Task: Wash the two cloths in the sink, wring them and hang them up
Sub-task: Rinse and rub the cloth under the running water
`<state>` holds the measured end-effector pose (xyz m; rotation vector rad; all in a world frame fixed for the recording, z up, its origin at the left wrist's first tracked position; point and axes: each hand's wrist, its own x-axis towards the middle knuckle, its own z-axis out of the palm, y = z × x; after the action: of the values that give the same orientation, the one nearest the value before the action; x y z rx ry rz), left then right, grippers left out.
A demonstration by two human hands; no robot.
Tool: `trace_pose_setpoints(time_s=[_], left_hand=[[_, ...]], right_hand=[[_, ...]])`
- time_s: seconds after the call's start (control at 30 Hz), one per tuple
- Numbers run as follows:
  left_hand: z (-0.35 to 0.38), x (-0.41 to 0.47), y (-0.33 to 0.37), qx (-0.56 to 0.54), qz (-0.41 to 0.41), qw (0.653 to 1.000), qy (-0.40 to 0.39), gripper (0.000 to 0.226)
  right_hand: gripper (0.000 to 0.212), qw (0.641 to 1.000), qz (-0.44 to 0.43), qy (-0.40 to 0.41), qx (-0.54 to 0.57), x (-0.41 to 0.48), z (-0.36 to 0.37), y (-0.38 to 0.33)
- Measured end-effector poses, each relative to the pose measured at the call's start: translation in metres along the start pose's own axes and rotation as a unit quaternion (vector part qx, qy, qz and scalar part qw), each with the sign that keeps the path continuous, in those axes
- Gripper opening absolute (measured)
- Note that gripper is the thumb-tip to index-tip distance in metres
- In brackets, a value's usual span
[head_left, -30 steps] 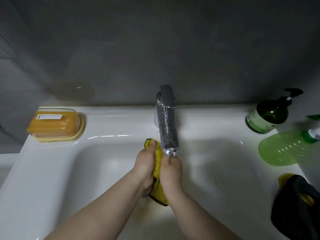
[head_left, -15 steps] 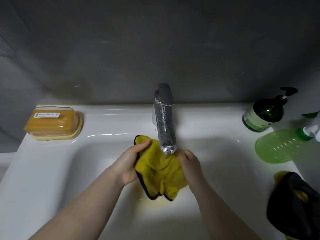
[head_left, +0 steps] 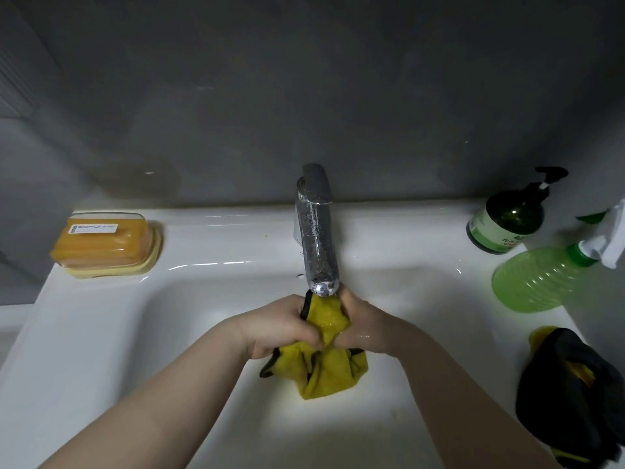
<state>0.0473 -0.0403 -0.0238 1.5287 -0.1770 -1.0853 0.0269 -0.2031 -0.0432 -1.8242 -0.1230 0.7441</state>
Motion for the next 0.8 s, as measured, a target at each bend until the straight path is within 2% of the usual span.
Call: trace_pose_setpoints(time_s=[0.07, 0.1, 0.13, 0.2, 0.3, 0.43, 0.5, 0.53, 0.6, 0.67, 0.8], left_hand=[[-0.001, -0.001, -0.002, 0.065, 0.017, 0.997, 0.030, 0.020], [-0.002, -0.002, -0.004, 0.089, 0.025, 0.994, 0.051, 0.019], [-0.004, -0.003, -0.008, 0.103, 0.032, 0.991, 0.075, 0.020], [-0.007, -0.008, -0.017, 0.077, 0.042, 0.991, 0.101, 0.022], [-0.006, -0.012, -0.034, 0.092, 0.034, 0.994, 0.051, 0.023], [0.006, -0.006, -0.065, 0.083, 0.013, 0.994, 0.068, 0.027], [0.012, 0.000, -0.077, 0.079, 0.000, 0.993, 0.088, 0.019], [0.013, 0.004, -0.081, 0.089, -0.009, 0.991, 0.098, 0.018], [0.012, 0.009, -0.086, 0.097, -0.020, 0.987, 0.124, 0.033], [0.006, 0.011, -0.085, 0.056, -0.027, 0.986, 0.152, 0.040], [-0.013, 0.008, -0.065, -0.027, -0.028, 0.982, 0.184, 0.046]], right_hand=[[0.049, 0.998, 0.042, -0.029, -0.039, -0.003, -0.004, -0.004], [0.028, 0.998, 0.048, -0.024, -0.038, -0.005, -0.005, -0.005], [0.015, 0.999, 0.040, -0.010, -0.010, -0.007, -0.006, -0.005], [0.020, 0.997, 0.004, 0.014, 0.078, -0.011, -0.005, -0.005], [0.017, 0.975, -0.027, 0.040, 0.215, -0.013, 0.004, -0.006], [0.018, 0.947, -0.025, 0.074, 0.311, -0.015, 0.020, -0.002], [0.019, 0.928, -0.029, 0.079, 0.362, -0.019, 0.022, -0.002], [0.019, 0.919, -0.032, 0.095, 0.381, -0.022, 0.021, -0.001], [0.024, 0.900, -0.024, 0.144, 0.410, -0.026, 0.016, 0.002], [0.030, 0.876, -0.004, 0.192, 0.442, -0.032, 0.006, 0.007], [0.019, 0.854, 0.038, 0.285, 0.434, -0.039, -0.012, 0.023]])
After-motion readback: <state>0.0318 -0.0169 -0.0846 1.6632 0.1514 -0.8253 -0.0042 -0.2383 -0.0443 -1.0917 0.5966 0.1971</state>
